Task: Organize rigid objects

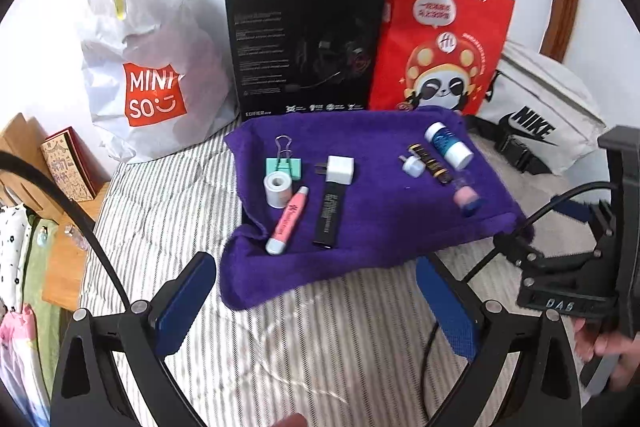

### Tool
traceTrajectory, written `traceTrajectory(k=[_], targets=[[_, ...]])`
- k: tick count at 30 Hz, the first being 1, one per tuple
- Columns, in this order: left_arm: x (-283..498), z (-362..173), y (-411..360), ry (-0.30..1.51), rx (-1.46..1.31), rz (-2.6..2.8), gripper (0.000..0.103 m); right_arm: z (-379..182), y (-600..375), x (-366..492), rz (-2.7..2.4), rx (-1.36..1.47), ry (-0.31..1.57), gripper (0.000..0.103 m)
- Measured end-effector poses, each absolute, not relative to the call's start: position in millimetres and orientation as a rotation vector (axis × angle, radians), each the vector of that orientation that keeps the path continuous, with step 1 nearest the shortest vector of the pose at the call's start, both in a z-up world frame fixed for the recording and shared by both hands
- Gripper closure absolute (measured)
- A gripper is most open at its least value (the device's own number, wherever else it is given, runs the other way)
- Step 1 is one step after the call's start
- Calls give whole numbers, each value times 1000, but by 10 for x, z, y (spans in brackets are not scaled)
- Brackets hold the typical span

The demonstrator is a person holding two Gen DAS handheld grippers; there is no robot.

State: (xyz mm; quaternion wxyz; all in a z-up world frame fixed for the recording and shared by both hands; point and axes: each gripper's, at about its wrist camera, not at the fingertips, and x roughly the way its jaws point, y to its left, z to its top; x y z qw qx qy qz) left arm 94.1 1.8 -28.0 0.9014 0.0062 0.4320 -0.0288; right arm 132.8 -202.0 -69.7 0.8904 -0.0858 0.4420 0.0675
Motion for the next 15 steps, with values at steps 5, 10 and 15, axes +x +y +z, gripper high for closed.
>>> traceTrajectory(k=[5,10,15], targets=[[732,-200,-41,890,-53,-71,2,-518,-2114,1068,75,-129,927,0],[596,-159,-58,881,-52,-75,2,-373,-2205,830,38,-91,922,0],[519,-170,-4,895,-24,-19,2,-323,-2213,715,40,-77,919,0]])
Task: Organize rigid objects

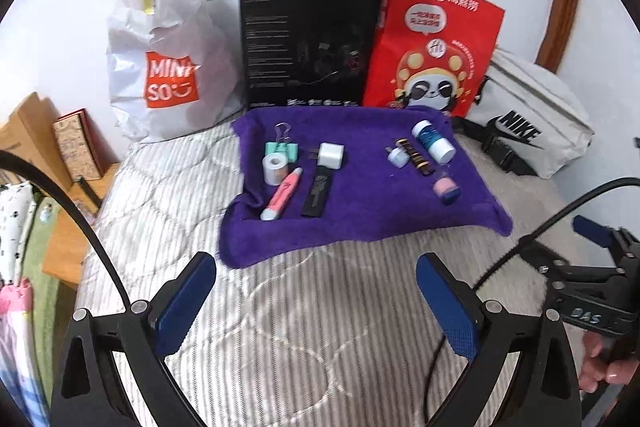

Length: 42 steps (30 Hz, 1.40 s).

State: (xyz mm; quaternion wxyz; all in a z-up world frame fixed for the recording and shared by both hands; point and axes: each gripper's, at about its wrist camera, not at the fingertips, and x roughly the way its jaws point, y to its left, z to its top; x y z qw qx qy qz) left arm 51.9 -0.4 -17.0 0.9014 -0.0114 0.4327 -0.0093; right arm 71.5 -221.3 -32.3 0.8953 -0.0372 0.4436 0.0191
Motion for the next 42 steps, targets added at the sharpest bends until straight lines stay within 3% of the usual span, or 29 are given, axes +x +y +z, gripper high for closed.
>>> traceTrajectory(k=[42], targets=[[420,-185,-77,916,39,-14,2,-237,-2291,533,10,-67,908,0]])
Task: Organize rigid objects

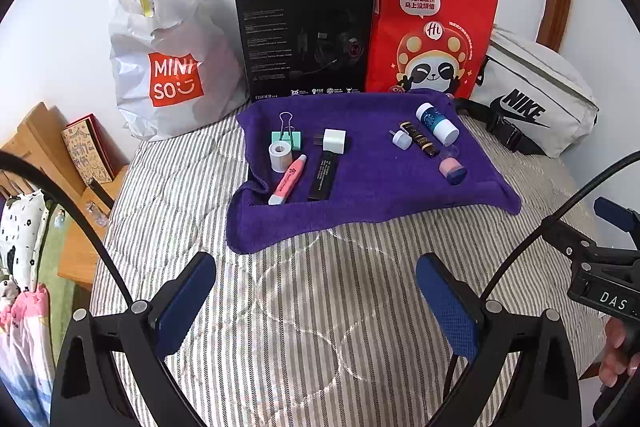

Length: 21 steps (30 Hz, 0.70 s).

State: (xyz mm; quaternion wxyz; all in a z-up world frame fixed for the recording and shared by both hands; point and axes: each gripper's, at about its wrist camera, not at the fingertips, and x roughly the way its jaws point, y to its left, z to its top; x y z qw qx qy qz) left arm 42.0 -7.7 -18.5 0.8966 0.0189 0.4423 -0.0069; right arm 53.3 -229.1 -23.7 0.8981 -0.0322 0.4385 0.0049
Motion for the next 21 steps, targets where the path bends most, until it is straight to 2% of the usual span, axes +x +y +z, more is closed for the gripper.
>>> traceTrajectory(k=[21], targets=[[410,-207,-55,921,47,-21,2,-245,-2305,531,10,-74,914,0]])
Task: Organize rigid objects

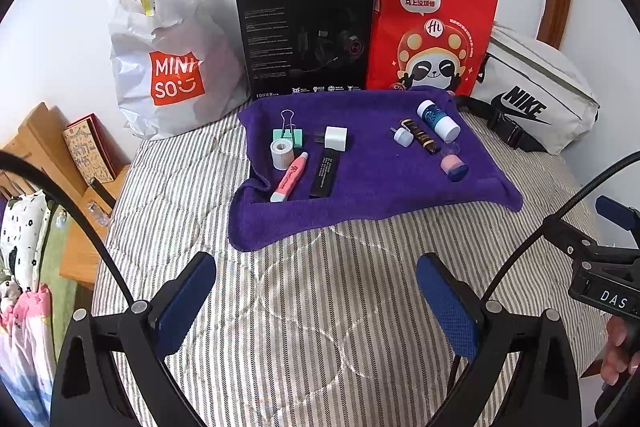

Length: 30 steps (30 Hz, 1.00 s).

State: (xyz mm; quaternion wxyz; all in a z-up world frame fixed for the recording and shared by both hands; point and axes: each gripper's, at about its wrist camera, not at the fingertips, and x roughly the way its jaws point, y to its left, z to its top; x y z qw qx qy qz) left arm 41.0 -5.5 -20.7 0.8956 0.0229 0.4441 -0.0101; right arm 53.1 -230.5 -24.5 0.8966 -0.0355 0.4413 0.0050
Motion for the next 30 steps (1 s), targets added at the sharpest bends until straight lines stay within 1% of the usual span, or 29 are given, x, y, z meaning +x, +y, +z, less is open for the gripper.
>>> traceTrajectory(k=[30], targets=[[415,-222,-3,926,59,-30,2,-263,-2296,542,18,-83,914,0]])
